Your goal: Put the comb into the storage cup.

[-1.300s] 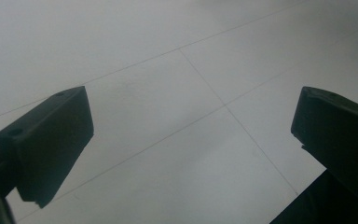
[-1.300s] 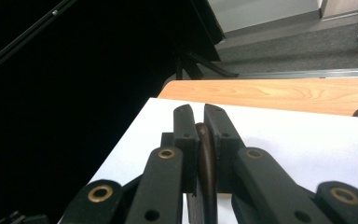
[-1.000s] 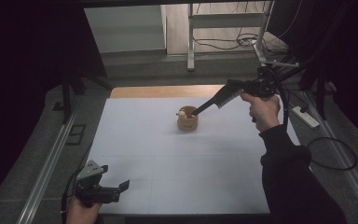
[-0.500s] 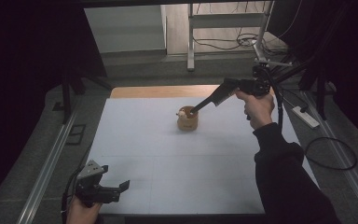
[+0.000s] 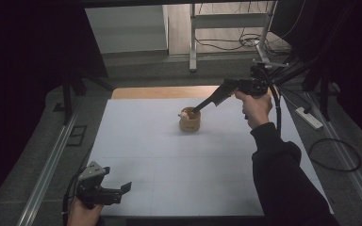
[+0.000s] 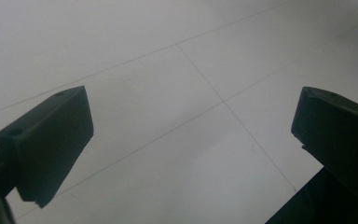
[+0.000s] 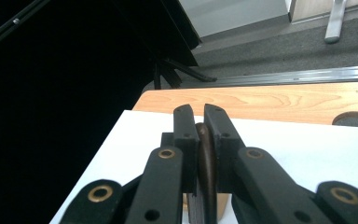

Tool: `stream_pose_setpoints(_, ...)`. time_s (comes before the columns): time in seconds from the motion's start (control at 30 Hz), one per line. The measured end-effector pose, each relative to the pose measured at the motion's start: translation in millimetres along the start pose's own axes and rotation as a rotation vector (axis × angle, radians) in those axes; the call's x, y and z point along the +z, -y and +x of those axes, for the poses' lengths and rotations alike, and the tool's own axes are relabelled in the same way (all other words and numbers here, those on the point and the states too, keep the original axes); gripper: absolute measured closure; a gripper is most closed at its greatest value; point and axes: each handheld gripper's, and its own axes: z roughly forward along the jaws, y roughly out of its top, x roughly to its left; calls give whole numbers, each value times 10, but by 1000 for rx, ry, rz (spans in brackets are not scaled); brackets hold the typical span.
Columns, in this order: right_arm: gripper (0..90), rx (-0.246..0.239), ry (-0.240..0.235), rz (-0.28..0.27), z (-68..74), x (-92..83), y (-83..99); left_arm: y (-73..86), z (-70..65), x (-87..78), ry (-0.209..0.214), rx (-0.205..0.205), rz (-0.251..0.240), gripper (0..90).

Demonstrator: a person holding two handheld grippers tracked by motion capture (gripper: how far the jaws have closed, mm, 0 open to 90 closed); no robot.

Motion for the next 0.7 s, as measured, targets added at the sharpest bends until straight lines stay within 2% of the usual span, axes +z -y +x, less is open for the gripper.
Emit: stream_pose_setpoints(0.7, 841, -18, 24, 29, 13, 237, 72, -2, 4, 4, 9, 3, 5, 0)
